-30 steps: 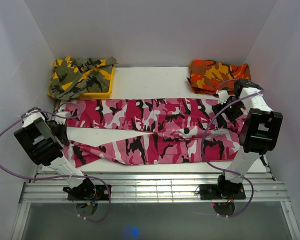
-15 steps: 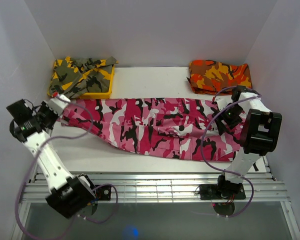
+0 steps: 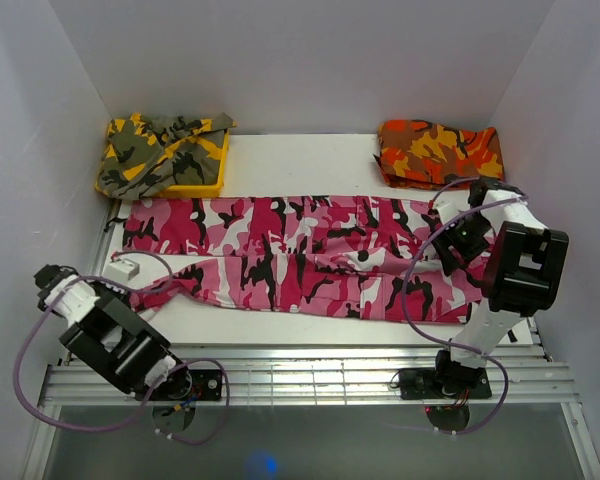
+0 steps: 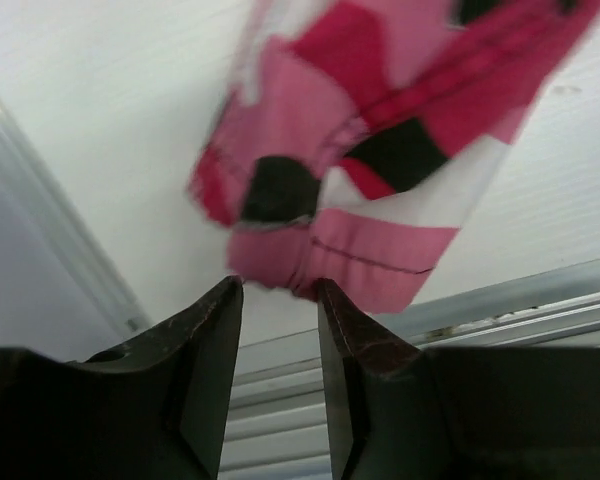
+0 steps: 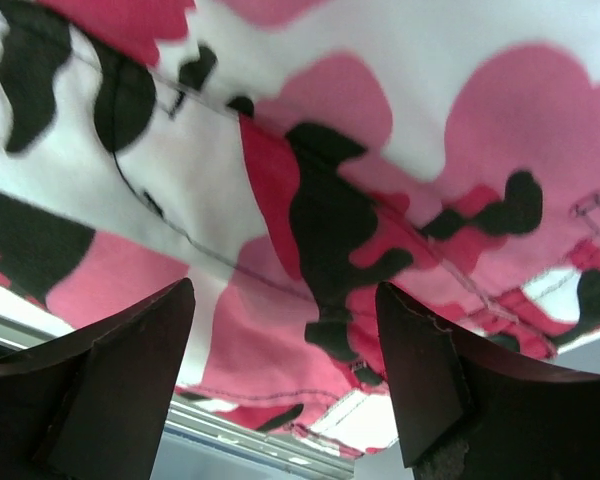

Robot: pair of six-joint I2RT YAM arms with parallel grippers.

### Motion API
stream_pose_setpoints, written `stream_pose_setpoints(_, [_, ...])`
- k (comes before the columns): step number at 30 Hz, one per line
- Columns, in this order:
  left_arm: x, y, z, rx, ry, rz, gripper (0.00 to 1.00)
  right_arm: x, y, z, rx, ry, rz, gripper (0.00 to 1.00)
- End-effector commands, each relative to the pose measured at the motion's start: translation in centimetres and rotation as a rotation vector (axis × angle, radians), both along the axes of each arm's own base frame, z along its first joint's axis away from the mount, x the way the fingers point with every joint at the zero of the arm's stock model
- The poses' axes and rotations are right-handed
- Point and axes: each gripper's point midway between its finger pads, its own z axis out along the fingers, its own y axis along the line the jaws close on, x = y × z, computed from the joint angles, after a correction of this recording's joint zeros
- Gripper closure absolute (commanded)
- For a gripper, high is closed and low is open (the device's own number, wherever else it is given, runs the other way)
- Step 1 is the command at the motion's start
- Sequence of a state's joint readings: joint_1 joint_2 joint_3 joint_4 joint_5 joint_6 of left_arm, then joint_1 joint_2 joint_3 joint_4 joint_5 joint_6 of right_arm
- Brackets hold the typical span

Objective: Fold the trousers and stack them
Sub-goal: Flatten the trousers out

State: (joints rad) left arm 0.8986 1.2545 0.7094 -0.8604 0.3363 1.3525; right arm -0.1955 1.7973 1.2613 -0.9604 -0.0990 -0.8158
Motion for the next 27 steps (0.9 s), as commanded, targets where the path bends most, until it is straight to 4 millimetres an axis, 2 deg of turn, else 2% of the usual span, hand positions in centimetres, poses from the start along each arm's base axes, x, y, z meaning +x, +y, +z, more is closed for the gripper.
stream_pose_setpoints(1, [2.3, 4.8, 4.8, 0.023, -0.124, 0.127, 0.52, -1.0, -1.5, 1.9, -0.024, -0.043, 0.035, 0.22])
stream_pose_setpoints(2, [3.0, 5.9, 7.1, 0.013, -0.154, 0.160, 0.51, -1.3, -2.3, 2.3, -0.024, -0.050, 0.024, 0.24])
stream_pose_setpoints(3, [3.0, 6.4, 7.2, -0.025, -0.150, 0.181, 0.51, -1.6, -2.4, 2.5, -0.008, -0.055, 0.030, 0.25])
stream_pose_setpoints(4, [3.7, 6.4, 7.9, -0.060, -0.177, 0.168, 0.51, -1.7, -2.7, 3.1, -0.008, -0.074, 0.054, 0.31])
stream_pose_setpoints(5, [3.3, 5.4, 8.3, -0.120, -0.159, 0.154, 0.51, -2.3, -3.2, 3.4, 0.001, -0.066, 0.048, 0.34])
stream_pose_setpoints(6, [4.0, 5.9, 9.4, -0.114, -0.183, 0.110, 0.51, -2.6, -3.2, 3.6, 0.010, -0.068, 0.057, 0.37])
stream_pose_setpoints(8, [4.4, 5.1, 10.0, -0.156, -0.200, 0.087, 0.51, -4.0, -3.0, 3.6, 0.029, -0.031, 0.079, 0.43])
stream_pose_setpoints(9, [4.8, 4.2, 9.6, -0.172, -0.185, 0.072, 0.50, -4.5, -2.8, 3.5, 0.038, -0.015, 0.090, 0.43])
stream_pose_setpoints(11, [4.6, 3.8, 8.9, -0.158, -0.160, 0.066, 0.50, -5.6, -2.5, 3.2, 0.046, 0.009, 0.110, 0.44])
stream_pose_setpoints(15, [4.2, 2.0, 6.6, -0.146, -0.130, 0.073, 0.49, -8.0, -2.0, 1.0, 0.054, 0.079, 0.110, 0.46])
stream_pose_setpoints(16, [3.4, 0.8, 5.1, -0.177, -0.092, 0.092, 0.48, -8.3, -1.9, 0.5, 0.054, 0.084, 0.108, 0.45])
stream_pose_setpoints(21, [3.9, -2.1, 1.7, -0.156, -0.015, 0.065, 0.47, -9.3, -2.1, -2.5, 0.033, 0.146, 0.075, 0.44])
stream_pose_setpoints(23, [4.2, -2.5, 0.4, -0.160, 0.010, 0.110, 0.48, -9.9, -2.4, -3.9, 0.015, 0.179, 0.054, 0.43])
stream_pose_setpoints(25, [4.7, -2.5, 0.1, -0.165, 0.019, 0.124, 0.57, -10.1, -2.7, -4.9, -0.007, 0.208, 0.030, 0.43])
stream_pose_setpoints(26, [5.7, -1.5, 0.8, -0.152, -0.006, 0.158, 0.65, -10.0, -2.8, -5.4, -0.013, 0.206, 0.022, 0.43])
stream_pose_setpoints(27, [6.1, -1.1, 0.7, -0.152, 0.000, 0.168, 0.79, -10.1, -3.0, -5.7, -0.024, 0.214, 0.015, 0.43])
